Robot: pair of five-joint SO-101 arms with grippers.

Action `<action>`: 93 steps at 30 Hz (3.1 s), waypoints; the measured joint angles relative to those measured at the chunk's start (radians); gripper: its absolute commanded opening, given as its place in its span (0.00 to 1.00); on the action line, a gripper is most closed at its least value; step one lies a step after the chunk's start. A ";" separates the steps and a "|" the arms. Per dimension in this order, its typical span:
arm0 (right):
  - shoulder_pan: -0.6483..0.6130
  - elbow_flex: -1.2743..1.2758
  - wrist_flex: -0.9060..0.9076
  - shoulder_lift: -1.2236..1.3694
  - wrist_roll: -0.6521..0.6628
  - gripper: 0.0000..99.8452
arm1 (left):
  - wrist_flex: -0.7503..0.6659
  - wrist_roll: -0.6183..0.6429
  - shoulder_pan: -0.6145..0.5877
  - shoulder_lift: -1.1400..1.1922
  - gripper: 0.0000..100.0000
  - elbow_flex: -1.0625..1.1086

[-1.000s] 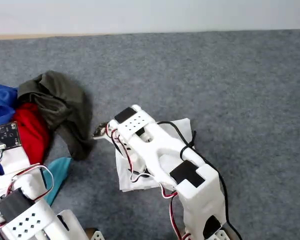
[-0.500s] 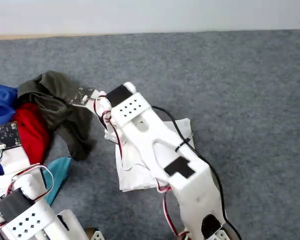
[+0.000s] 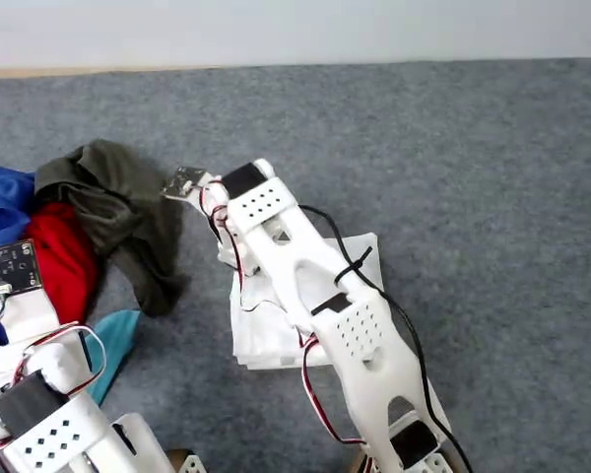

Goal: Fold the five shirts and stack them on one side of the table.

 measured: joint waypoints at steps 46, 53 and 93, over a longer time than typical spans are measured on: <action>-0.051 0.580 0.080 -0.713 -0.152 0.01 | 0.000 0.000 0.000 0.000 0.04 0.008; 0.213 0.770 0.078 -0.921 -0.158 0.19 | 0.000 0.000 0.000 0.000 0.04 0.008; 0.364 1.280 -0.126 -0.937 -0.408 0.33 | 0.000 -0.002 0.000 0.000 0.03 0.008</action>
